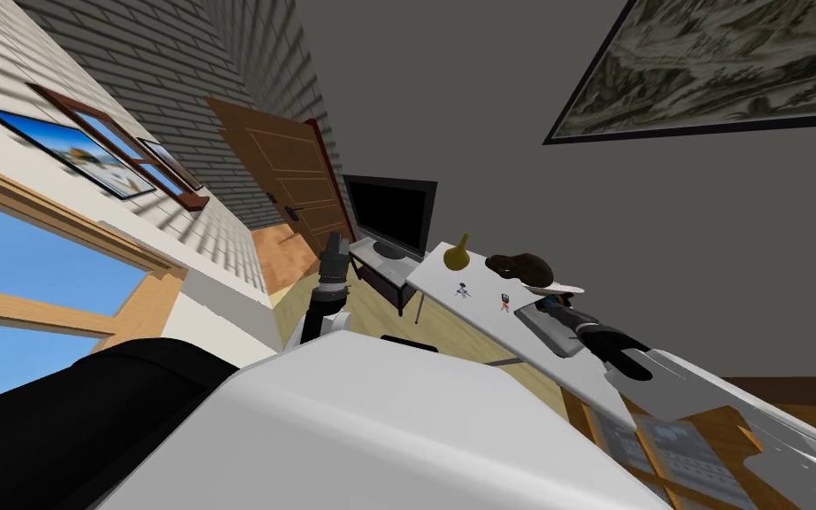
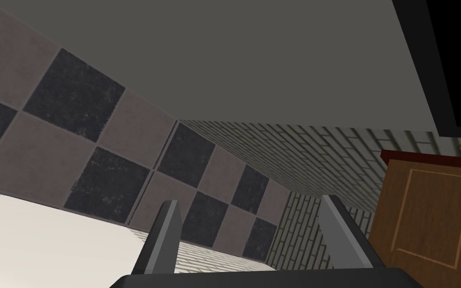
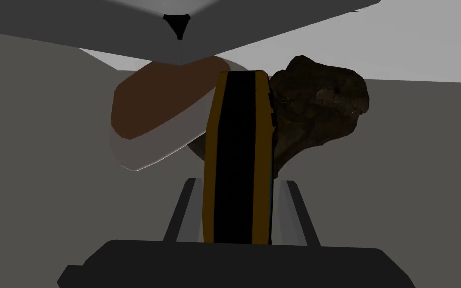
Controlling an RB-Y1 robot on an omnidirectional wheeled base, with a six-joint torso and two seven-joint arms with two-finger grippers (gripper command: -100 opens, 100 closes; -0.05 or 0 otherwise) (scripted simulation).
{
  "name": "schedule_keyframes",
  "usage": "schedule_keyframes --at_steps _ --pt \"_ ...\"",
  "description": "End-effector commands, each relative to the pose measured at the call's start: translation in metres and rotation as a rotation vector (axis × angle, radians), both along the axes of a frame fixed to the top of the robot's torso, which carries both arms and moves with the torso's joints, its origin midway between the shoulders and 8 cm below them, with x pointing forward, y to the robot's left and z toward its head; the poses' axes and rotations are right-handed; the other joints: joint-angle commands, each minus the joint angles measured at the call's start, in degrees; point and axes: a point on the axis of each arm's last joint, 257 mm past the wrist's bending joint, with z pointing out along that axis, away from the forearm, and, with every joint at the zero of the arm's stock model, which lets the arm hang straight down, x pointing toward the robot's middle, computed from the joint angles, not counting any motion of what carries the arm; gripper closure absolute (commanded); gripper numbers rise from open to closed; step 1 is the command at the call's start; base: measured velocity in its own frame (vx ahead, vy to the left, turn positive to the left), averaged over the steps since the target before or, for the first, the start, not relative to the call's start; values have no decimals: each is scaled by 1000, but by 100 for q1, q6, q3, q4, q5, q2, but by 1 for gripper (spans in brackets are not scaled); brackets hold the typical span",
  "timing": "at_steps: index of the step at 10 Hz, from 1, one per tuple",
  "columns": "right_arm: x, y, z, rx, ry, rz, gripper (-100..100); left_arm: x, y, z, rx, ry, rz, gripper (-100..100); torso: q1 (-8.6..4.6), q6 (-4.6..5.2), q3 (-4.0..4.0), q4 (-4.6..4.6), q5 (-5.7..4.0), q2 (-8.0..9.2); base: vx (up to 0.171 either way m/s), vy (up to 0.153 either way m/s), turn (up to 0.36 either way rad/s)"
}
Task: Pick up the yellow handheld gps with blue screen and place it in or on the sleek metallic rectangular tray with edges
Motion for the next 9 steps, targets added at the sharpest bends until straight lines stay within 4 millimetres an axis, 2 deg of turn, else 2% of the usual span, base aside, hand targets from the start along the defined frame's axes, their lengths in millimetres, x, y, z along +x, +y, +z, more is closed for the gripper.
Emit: schedule_keyframes --at_steps 1,3,4,8,9 --pt "1 -3 5 -3 7 -15 100 0 0 0 0 0 0 0 0 0 0 0 0 0 6 -90 -158" --pt "3 -3 6 -4 8 -15 100 0 0 0 0 0 0 0 7 4 1 1 2 1 14 -69 -110" --pt "2 -4 6 -6 9 -19 -100 0 0 0 0 0 0 0 27 -6 0 0 1 1 0 -10 4" --pt "2 -4 6 -6 9 -19 -100 0 0 0 0 0 0 0 52 -7 0 0 9 1 0 0 0" --pt "2 -4 6 -6 9 -19 0 0 0 0 0 0 0 0 53 -7 0 0 9 1 0 0 0"
